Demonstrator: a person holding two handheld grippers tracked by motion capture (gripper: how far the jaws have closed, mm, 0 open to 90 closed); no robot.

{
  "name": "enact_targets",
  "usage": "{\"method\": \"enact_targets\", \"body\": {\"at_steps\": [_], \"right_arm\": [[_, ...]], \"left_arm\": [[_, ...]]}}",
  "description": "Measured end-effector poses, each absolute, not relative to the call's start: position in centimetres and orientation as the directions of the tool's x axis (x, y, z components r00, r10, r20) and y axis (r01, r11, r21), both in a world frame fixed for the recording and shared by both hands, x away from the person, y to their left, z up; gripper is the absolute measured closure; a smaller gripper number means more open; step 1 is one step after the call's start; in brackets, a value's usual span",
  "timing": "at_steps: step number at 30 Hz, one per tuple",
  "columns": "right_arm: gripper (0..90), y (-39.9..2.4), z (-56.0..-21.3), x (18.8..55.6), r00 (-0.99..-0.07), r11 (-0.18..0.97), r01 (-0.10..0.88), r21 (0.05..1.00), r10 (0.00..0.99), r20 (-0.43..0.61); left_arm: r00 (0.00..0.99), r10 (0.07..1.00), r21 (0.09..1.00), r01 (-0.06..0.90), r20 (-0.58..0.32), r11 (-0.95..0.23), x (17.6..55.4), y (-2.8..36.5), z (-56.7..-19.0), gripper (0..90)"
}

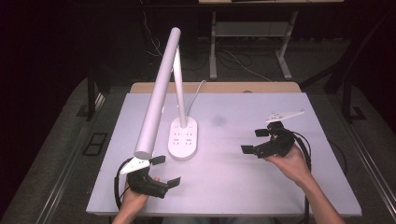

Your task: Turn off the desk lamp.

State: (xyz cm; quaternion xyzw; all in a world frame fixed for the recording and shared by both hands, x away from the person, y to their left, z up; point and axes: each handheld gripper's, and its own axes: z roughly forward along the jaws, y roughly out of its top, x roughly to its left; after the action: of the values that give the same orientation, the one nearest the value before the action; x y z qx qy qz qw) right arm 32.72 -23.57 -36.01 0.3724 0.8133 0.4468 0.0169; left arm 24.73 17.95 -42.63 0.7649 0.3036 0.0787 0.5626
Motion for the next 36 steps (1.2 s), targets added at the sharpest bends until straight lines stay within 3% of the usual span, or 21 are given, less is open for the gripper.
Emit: {"method": "enact_targets", "body": {"at_steps": [36], "right_arm": [[0.8, -16.7, -35.2, 39.1, -0.75, 0.393, 0.582, 0.712, 0.598, 0.284]], "left_arm": [[0.805, 0.548, 0.909, 0.378, -0.229, -0.176, 24.7, 18.0, -42.6, 0.0]]}}
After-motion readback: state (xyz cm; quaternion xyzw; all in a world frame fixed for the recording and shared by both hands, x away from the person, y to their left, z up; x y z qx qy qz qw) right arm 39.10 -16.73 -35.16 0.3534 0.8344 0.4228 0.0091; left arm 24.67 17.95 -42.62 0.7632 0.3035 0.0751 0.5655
